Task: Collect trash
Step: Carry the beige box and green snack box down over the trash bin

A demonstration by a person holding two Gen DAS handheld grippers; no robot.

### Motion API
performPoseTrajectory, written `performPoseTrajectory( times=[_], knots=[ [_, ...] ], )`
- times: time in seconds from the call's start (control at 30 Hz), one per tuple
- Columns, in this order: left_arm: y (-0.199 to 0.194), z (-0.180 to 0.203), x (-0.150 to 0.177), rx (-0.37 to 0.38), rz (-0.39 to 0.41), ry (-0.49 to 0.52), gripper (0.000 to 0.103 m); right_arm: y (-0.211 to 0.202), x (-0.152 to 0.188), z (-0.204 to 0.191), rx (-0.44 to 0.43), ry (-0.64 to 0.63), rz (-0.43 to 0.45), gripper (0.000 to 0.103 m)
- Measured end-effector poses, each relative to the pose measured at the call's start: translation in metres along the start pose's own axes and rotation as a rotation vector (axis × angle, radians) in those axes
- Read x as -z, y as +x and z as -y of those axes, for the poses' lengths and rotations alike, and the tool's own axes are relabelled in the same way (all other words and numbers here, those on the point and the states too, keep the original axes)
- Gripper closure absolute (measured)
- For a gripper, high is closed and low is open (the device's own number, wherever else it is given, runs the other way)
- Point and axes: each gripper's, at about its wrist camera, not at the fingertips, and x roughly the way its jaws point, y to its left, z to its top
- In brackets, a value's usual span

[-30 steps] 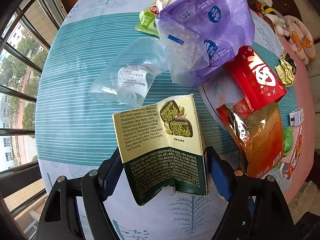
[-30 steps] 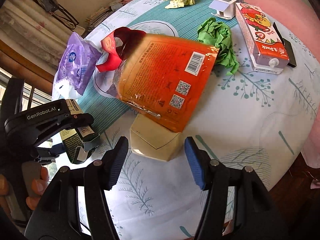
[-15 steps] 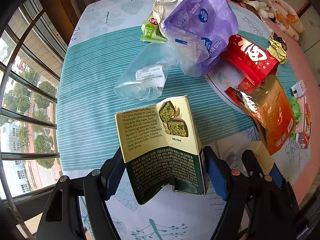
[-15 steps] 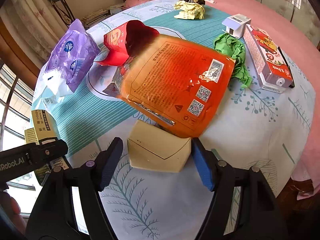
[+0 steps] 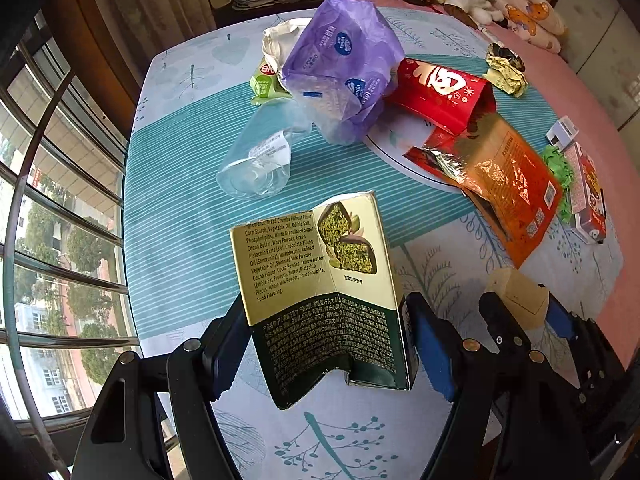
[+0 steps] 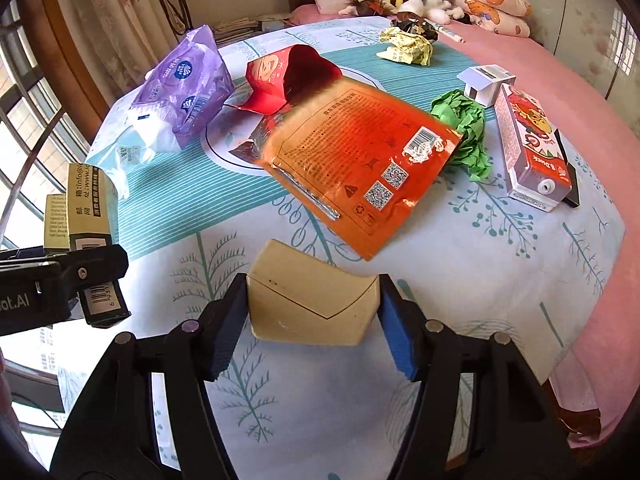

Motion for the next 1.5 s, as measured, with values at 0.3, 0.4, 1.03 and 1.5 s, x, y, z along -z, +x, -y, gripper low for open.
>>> performPoseTrajectory(
  times=[0.3, 0.4, 1.03, 1.5],
  knots=[
    [-0.037, 0.037, 0.056, 0.07, 0.013, 0.001, 0.027, -0.063, 0.022, 0.03, -0.105, -0.084, 0.004, 0.043],
    [-0.052, 0.057, 0.078, 0.048, 0.023, -0.016, 0.027, -0.083, 0.032, 0.053, -0.145, -0.1, 0.012, 0.043],
    [-0.027, 0.244, 0.275, -0.036, -0.082, 0.029, 0.026, -0.123, 0.164, 0.242, -0.155, -0.162, -0.158, 0.043],
    [0.142, 0.278, 0.375, -0.068, -0.204, 0.067, 0.021, -0.012, 0.283, 0.29, -0.101, -0.089, -0.278, 0.043]
  ],
)
